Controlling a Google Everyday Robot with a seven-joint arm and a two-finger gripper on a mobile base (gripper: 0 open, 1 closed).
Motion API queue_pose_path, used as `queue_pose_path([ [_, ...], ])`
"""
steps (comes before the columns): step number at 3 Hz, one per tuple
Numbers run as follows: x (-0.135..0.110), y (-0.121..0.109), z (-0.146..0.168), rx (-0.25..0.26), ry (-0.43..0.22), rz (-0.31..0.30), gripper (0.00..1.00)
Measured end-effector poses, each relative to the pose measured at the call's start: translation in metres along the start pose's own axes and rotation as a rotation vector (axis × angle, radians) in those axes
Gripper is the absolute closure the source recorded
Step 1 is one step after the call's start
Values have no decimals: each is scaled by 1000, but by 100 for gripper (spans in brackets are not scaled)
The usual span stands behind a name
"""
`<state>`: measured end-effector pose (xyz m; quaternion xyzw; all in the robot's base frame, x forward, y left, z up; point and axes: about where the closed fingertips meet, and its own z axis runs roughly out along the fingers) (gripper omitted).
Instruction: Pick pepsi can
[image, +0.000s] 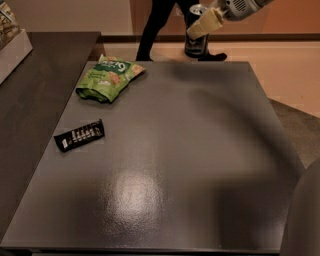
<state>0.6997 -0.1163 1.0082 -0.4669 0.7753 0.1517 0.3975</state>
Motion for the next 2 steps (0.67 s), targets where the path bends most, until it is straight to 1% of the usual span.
queue_pose_path([
  [1,-13,19,-31,-34,-28,-53,100],
  [2,-13,19,-31,-35,-28,-54,100],
])
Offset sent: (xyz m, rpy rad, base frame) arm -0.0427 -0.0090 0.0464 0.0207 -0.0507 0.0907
